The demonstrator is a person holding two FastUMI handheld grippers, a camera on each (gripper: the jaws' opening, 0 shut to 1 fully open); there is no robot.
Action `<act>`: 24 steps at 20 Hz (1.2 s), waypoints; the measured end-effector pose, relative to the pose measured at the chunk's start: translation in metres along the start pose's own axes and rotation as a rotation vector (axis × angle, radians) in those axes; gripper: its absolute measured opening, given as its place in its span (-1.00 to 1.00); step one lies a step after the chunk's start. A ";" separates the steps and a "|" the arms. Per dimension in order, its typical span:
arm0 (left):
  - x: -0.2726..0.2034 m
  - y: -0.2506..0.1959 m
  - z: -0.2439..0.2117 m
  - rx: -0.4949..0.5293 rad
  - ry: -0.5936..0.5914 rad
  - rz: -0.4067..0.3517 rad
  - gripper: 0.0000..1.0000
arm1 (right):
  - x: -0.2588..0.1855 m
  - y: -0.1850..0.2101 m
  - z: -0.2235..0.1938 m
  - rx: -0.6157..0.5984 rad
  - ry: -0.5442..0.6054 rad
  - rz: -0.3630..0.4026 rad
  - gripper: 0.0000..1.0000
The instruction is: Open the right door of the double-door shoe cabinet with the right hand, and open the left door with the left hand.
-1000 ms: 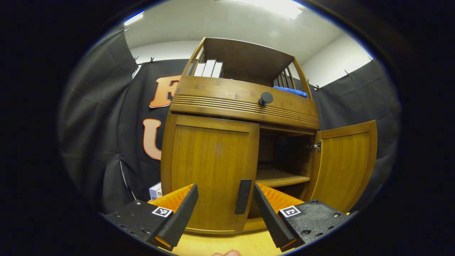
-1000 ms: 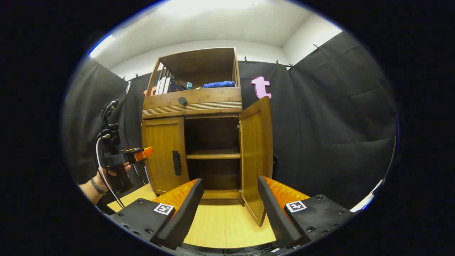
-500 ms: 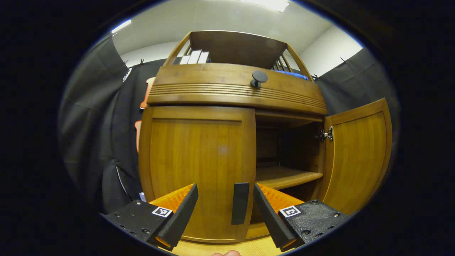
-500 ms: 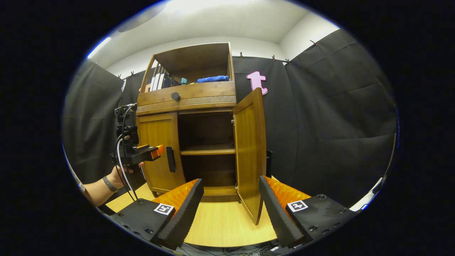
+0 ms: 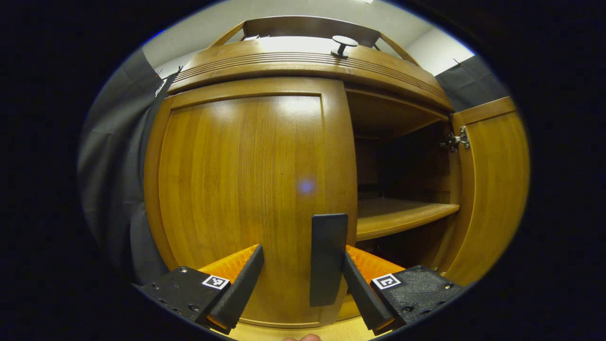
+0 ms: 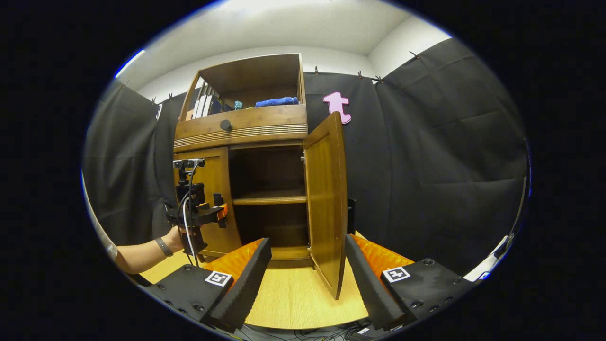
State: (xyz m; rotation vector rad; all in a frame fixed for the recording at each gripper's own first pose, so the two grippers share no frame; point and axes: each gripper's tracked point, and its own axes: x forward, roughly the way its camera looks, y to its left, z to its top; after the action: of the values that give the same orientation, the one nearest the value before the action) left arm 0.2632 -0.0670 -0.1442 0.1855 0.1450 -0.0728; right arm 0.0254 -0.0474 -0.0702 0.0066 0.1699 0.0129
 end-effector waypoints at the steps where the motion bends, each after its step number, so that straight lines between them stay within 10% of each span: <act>1: 0.003 0.000 0.000 -0.001 -0.009 0.007 0.90 | 0.002 0.000 -0.001 0.002 0.000 0.002 1.00; 7: 0.003 -0.013 -0.001 -0.045 0.014 -0.067 0.83 | 0.007 0.008 -0.003 0.021 0.002 0.028 1.00; 10: 0.008 -0.028 -0.008 -0.045 0.046 -0.099 -0.39 | 0.002 0.011 -0.006 0.022 0.004 0.026 1.00; 24: -0.130 0.022 0.006 -0.096 0.068 -0.120 -0.53 | -0.004 0.046 -0.009 -0.005 -0.006 0.070 1.00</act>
State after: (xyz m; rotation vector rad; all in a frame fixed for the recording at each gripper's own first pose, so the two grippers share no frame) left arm 0.1372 -0.0394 -0.1145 0.0833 0.2273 -0.1786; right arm 0.0194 -0.0015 -0.0784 0.0080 0.1632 0.0835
